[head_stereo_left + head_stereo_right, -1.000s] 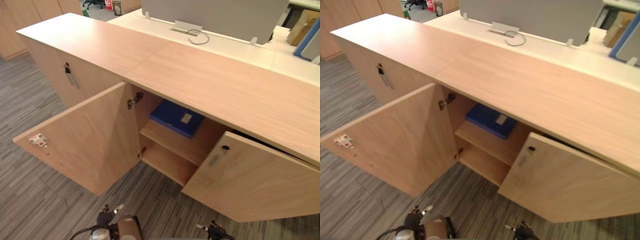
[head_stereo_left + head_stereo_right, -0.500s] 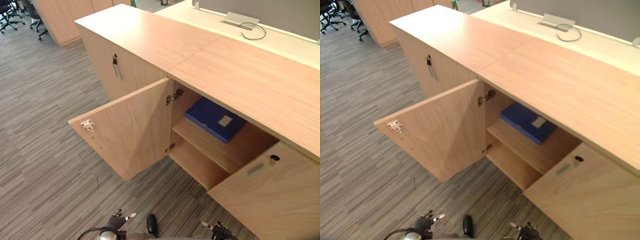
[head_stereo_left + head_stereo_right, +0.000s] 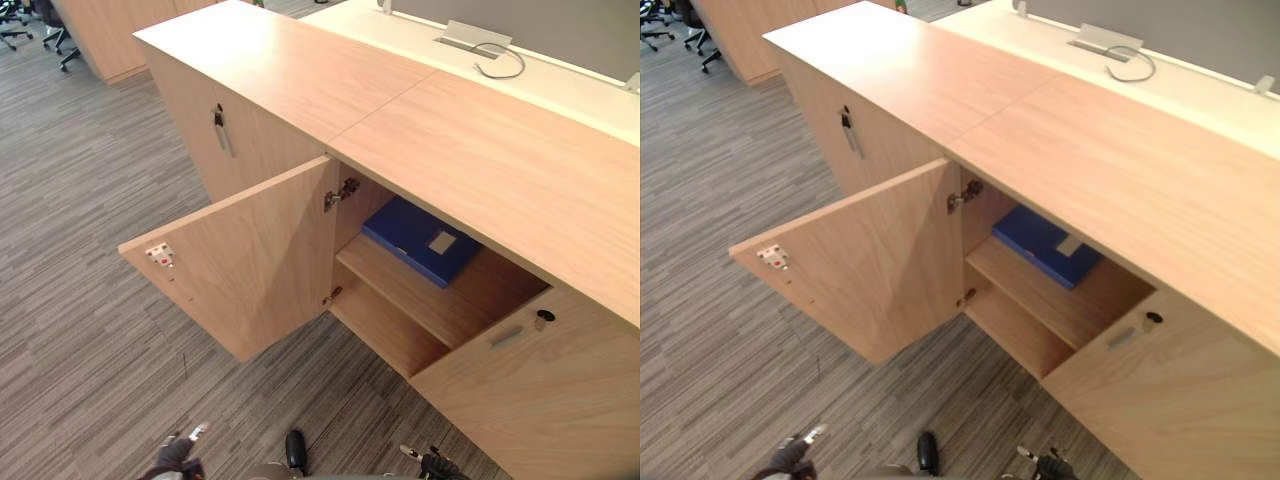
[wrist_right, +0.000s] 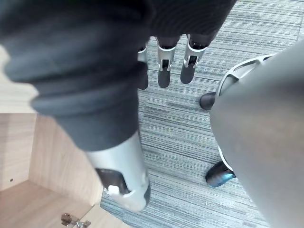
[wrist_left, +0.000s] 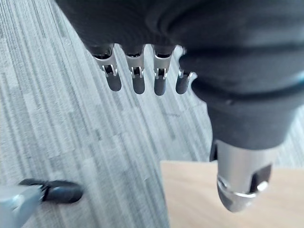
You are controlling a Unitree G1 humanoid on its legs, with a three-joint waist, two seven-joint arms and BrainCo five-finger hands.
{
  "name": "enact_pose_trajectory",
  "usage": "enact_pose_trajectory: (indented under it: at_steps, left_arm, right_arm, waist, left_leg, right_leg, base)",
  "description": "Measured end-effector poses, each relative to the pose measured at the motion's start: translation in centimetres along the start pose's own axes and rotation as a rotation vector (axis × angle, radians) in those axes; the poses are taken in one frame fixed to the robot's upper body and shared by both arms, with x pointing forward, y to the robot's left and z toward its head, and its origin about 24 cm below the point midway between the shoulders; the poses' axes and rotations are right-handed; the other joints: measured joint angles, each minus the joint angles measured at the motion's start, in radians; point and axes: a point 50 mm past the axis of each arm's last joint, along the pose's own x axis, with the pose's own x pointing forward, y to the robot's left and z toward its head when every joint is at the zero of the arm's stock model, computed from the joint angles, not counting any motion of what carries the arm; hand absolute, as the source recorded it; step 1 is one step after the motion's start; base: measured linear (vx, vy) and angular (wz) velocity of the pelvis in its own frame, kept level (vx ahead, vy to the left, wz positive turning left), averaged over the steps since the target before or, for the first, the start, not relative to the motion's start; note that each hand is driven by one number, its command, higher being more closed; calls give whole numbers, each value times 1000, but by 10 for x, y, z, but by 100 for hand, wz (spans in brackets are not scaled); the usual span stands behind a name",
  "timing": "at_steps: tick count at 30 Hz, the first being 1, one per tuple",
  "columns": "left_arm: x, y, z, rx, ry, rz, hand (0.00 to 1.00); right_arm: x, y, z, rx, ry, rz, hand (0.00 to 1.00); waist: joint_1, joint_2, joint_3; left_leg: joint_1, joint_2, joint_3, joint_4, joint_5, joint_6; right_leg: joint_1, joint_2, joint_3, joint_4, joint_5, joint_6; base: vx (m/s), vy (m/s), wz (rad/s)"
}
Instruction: Walk over to the cabinet, pick up the folder, carry it to the office cabinet, place the folder inside the office cabinet, then close the office cabinet door
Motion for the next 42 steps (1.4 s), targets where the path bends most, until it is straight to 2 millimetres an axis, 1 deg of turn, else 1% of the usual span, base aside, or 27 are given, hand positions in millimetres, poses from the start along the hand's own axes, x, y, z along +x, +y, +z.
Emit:
enact_pose_trajectory:
  at_steps: [1,2,3,4,5,7,8,10,12,13,14,15,16,17,19,21,23,25,29,31,35,37,39,40,41,42]
  left_arm:
    - [2,6,7,-9,-14,19,0]
    - [5,17,22,-17,-43,50,0]
    - [6,22,29,-19,-58,64,0]
    - [9,29,48,-3,-103,80,0]
    - [10,30,57,5,-123,83,0]
    - [12,30,92,17,-198,84,0]
    - [13,29,101,20,-218,82,0]
    - [12,23,125,56,-276,68,0]
    - [8,9,155,152,-365,35,0]
    - [6,4,162,173,-390,24,0]
    - [0,-10,178,217,-459,-12,0]
    - [-3,-16,184,237,-489,-29,0]
    - [-9,-29,195,283,-546,-61,0]
    - [-12,-32,199,293,-563,-49,0]
    - [-15,-31,200,342,-582,-48,0]
    - [-20,-35,194,425,-612,-65,0]
    - [-22,-37,191,487,-624,-66,0]
    - [-23,-40,186,545,-634,-62,0]
    - [-26,-46,185,628,-666,-35,0]
    - [-28,-49,186,637,-687,-27,0]
    - [-39,-55,196,620,-762,-19,0]
    - [-45,-58,195,614,-798,-22,0]
    - [-54,-63,187,611,-830,-47,0]
    - [-59,-69,177,615,-839,-74,0]
    - [-65,-74,168,642,-855,-112,0]
    - [-68,-78,163,660,-863,-138,0]
  right_arm:
    - [0,-1,0,-2,0,2,0]
    - [0,-2,0,-18,1,3,0]
    - [0,-2,1,-28,0,3,0]
    - [0,-4,0,-19,5,1,0]
    - [0,-5,-1,-11,8,-1,0]
    - [0,-8,-1,-19,14,-1,0]
    - [0,-8,-1,-22,15,0,0]
    - [0,-8,-1,-33,17,4,0]
    - [0,-8,-1,-32,18,6,0]
    - [0,-8,-1,-32,19,6,0]
    - [0,-8,-1,-32,19,6,0]
    - [0,-7,-1,-31,19,7,0]
    - [0,-7,-1,-30,19,7,0]
    - [0,-8,-1,-28,18,7,0]
    - [-1,-9,-3,-22,20,4,0]
    - [-2,-12,-5,-15,21,-1,0]
    - [-2,-12,-5,-18,17,-1,0]
    - [-2,-12,-5,-11,15,2,0]
    - [-2,-10,-5,-40,9,12,0]
    - [-2,-9,-5,-44,7,14,0]
    - [-2,-10,-5,-48,5,14,0]
    - [-2,-10,-6,-52,3,14,0]
    - [-3,-12,-7,-76,0,15,0]
    - [-3,-12,-8,-76,2,13,0]
    - [-4,-14,-9,-79,4,10,0]
    - [-4,-15,-10,-80,6,8,0]
  waist:
    - [0,0,0]
    - [1,0,0]
    - [2,-1,0]
    - [1,0,-2]
    - [1,0,-2]
    - [3,-1,-2]
    - [3,-1,-3]
    - [4,-3,-3]
    - [6,-3,-3]
    - [6,-3,-3]
    - [6,-3,-4]
    - [5,-3,-4]
    - [4,-3,-4]
    - [4,-2,-4]
    - [7,-2,-4]
    - [22,-3,-5]
    - [28,-2,-6]
    - [29,-2,-8]
    - [30,-2,-9]
    - [31,-2,-11]
    - [35,-2,-13]
    - [36,-2,-18]
    - [40,-3,-32]
    - [43,-4,-34]
    - [54,-3,-35]
    - [61,-3,-35]
  left_leg:
    - [2,1,4,0,-2,0]
    - [6,4,12,0,-7,2]
    - [8,5,16,0,-9,2]
    - [10,5,20,0,-13,0]
    - [10,5,21,0,-14,0]
    - [10,5,25,0,-18,0]
    - [10,5,26,0,-20,-1]
    - [13,5,33,0,-23,-2]
    - [20,6,46,1,-27,-7]
    - [22,6,48,0,-27,-8]
    - [27,8,53,0,-29,-10]
    - [28,9,54,0,-29,-10]
    - [28,11,55,0,-29,-10]
    - [28,15,56,0,-29,-10]
    - [28,20,56,1,-29,-10]
    - [28,26,54,1,-28,-10]
    - [29,27,52,1,-28,-11]
    - [28,26,52,1,-25,-11]
    - [27,25,51,0,-18,-6]
    - [26,23,51,0,-14,-2]
    - [24,19,49,0,-9,4]
    - [19,17,46,0,-9,4]
    - [6,11,36,0,-9,5]
    - [6,7,31,0,-9,5]
    - [4,2,27,0,-9,6]
    - [3,0,26,0,-8,7]
  right_leg:
    - [1,1,5,-1,0,0]
    - [3,3,17,-5,1,-1]
    - [4,4,19,-7,1,-2]
    - [5,4,22,-9,1,-2]
    - [5,4,23,-10,1,-2]
    - [8,4,28,-11,1,-2]
    - [8,3,30,-11,1,-2]
    - [7,3,40,-10,1,-3]
    - [7,3,50,-9,1,-4]
    - [8,3,51,-9,2,-4]
    - [9,3,54,-6,2,-4]
    - [9,4,55,-5,2,-5]
    - [8,6,57,-5,3,-8]
    - [7,10,59,-5,5,-12]
    - [4,13,60,0,5,-14]
    - [0,18,58,11,6,-15]
    - [-4,19,54,12,6,-16]
    - [-6,17,51,15,6,-16]
    - [-12,13,48,28,6,-16]
    - [-13,10,48,28,6,-16]
    - [-13,6,47,27,6,-16]
    - [-17,4,45,26,6,-16]
    - [-27,0,41,25,6,-15]
    - [-26,-3,40,26,6,-15]
    - [-26,-7,38,27,7,-14]
    - [-26,-8,36,27,7,-14]
  base:
    - [10,-10,-25]
    - [7,-3,-18]
    - [12,-5,-19]
    - [11,-2,-11]
    - [20,-1,-8]
    - [38,3,-6]
    - [30,3,-7]
    - [14,5,-11]
    - [13,3,-16]
    - [1,-8,-14]
    - [-2,-9,-9]
    - [-7,-16,-8]
    - [-14,-25,-5]
    - [-19,-32,-4]
    - [-9,-16,-1]
    - [-27,-30,5]
    - [-48,-20,4]
    - [-54,-8,1]
    - [-63,6,1]
    - [-69,9,1]
    - [-70,15,2]
    - [-55,21,6]
    - [-29,38,13]
    - [4,43,14]
    - [7,37,12]
    - [10,37,18]
